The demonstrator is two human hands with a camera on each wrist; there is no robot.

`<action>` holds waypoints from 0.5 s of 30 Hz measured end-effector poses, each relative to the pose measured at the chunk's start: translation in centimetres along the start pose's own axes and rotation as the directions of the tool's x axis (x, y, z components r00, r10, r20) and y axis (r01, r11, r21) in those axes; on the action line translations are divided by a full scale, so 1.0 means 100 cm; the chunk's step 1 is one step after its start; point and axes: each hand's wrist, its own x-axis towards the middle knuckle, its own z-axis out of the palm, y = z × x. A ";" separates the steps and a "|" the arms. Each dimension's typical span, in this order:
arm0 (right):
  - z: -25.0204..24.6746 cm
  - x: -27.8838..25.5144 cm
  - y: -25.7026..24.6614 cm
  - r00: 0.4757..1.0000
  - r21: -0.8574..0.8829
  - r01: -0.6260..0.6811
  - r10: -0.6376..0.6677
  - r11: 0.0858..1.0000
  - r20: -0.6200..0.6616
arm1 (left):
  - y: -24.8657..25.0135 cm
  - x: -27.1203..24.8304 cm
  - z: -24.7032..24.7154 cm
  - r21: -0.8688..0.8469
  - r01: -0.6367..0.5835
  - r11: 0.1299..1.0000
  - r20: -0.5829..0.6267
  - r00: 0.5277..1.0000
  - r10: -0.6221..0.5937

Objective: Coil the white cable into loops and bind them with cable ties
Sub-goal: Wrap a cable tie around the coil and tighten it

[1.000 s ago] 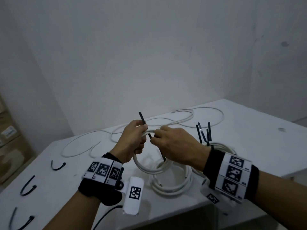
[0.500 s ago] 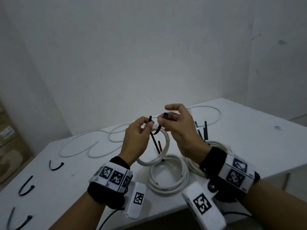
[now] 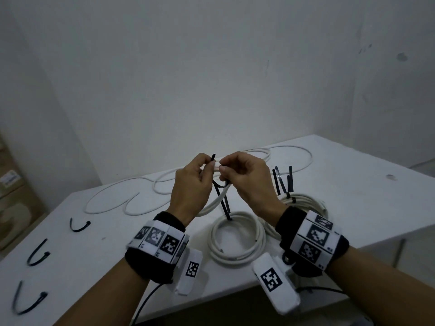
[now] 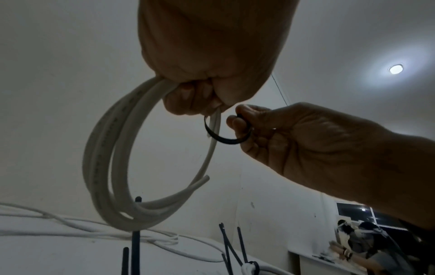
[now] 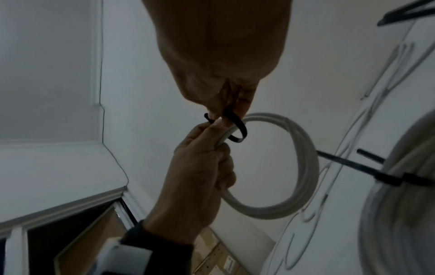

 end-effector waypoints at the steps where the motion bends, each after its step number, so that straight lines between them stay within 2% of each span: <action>1: -0.001 0.000 0.002 1.000 -0.039 0.013 -0.014 0.999 -0.016 | -0.001 0.000 0.000 0.043 -0.033 0.999 -0.007 0.999 0.033; 5: -0.006 0.001 0.005 0.996 -0.105 0.062 -0.068 0.992 -0.056 | -0.006 -0.003 -0.003 0.283 -0.224 0.933 0.006 0.973 0.232; 8: -0.005 0.000 0.006 0.995 -0.119 0.087 -0.093 0.989 -0.047 | -0.008 -0.006 -0.003 0.422 -0.307 0.853 0.058 0.948 0.312; 15: -0.002 -0.004 0.014 0.991 -0.139 0.117 -0.124 0.983 -0.047 | -0.004 -0.006 -0.003 0.606 -0.318 0.729 0.197 0.948 0.250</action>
